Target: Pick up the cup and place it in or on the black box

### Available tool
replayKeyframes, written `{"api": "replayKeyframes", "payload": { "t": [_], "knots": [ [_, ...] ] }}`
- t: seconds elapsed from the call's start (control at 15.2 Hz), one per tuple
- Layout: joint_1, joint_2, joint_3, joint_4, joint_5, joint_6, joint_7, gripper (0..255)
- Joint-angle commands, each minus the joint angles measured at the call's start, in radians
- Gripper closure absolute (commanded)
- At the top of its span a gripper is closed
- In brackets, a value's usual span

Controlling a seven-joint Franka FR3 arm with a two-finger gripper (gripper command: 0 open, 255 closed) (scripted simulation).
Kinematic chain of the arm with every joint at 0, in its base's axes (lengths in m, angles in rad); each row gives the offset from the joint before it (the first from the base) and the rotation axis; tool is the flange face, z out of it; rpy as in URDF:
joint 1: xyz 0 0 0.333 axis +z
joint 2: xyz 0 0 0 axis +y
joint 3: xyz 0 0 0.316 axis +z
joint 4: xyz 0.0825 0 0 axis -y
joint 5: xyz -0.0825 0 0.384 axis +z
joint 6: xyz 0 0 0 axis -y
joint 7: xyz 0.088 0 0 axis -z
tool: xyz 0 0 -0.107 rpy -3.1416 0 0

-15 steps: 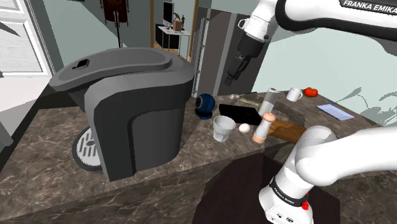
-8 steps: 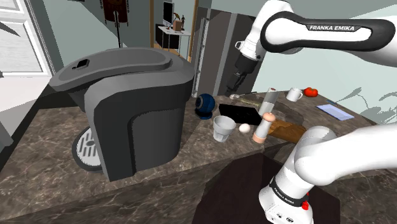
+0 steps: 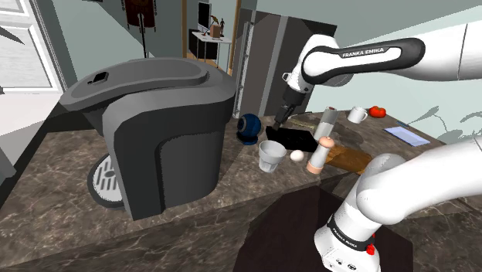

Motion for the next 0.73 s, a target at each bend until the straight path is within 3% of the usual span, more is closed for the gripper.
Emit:
{"api": "replayKeyframes", "payload": {
  "t": [0.0, 0.53, 0.66],
  "knots": [
    [-0.007, 0.048, -0.038, -0.017, -0.002, 0.048, -0.044, 0],
    [-0.002, 0.31, -0.189, -0.009, 0.055, 0.224, -0.241, 0],
    [0.001, 0.327, -0.193, -0.014, 0.065, 0.243, -0.251, 0]
  ]
}}
